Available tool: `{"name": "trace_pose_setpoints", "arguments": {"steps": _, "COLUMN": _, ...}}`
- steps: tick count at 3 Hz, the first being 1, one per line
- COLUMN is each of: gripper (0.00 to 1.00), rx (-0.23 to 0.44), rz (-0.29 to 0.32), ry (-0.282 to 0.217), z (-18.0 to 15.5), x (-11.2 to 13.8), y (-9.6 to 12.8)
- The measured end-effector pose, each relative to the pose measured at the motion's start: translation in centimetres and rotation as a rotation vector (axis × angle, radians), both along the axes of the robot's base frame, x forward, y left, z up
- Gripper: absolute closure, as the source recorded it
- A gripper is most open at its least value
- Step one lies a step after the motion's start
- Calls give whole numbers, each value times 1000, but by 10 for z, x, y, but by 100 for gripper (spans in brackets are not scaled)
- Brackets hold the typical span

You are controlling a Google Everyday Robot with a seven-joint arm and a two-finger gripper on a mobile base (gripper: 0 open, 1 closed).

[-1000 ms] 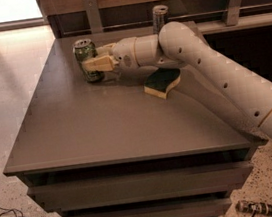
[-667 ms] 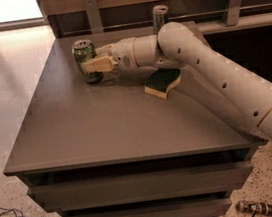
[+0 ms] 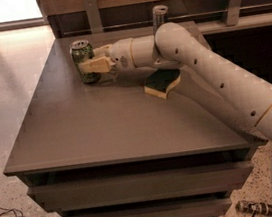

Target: Place green can upright

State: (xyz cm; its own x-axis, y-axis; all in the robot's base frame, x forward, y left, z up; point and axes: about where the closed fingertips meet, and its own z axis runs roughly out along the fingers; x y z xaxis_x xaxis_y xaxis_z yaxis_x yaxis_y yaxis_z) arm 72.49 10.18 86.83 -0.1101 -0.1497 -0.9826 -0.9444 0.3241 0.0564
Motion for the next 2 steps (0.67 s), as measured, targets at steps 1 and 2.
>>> {"name": "trace_pose_setpoints", "arguments": {"steps": 1, "gripper": 12, "rx": 0, "rz": 5, "ry": 1, "z": 0, "x": -1, "y": 3}}
{"name": "trace_pose_setpoints", "arguments": {"steps": 2, "gripper": 0, "rx": 1, "rz": 8, "ry": 1, "z": -1, "x": -1, "y": 5}}
